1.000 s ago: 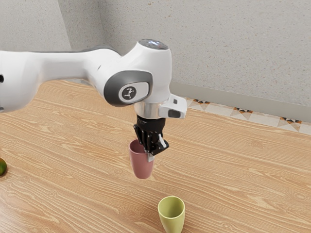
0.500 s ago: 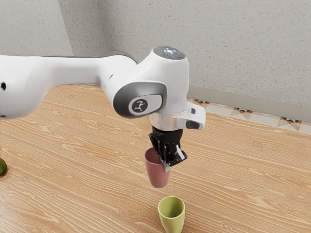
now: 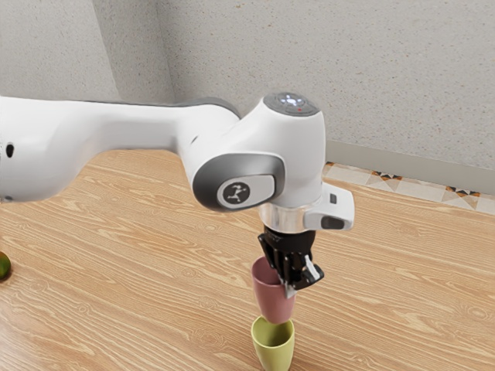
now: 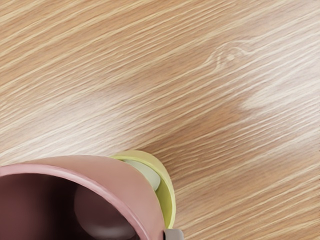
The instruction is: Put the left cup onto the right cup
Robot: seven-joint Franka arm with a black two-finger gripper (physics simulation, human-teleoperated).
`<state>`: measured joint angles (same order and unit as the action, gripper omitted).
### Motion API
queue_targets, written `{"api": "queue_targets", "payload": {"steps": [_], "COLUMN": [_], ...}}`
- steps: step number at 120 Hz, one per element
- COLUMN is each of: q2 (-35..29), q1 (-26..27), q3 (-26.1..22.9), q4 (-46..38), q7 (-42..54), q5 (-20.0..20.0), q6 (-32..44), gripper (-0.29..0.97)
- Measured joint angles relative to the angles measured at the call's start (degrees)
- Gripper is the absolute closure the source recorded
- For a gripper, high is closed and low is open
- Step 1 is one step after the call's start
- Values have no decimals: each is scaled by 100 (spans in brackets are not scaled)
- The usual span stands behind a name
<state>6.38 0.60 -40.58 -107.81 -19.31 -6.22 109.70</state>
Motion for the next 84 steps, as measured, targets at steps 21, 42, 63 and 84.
{"api": "queue_targets", "payload": {"steps": [21,42,63,84], "q2": [117,81,9,-14], "q1": [-75,-1,-15,-129], "q3": [4,-85,-99,-60], "q4": [-5,-5,-60,-335], "q7": [-121,-213,-276,-319], "q5": [-9,8,23,65], "q6": [136,199,225,341], "gripper": [78,78,78,78]}}
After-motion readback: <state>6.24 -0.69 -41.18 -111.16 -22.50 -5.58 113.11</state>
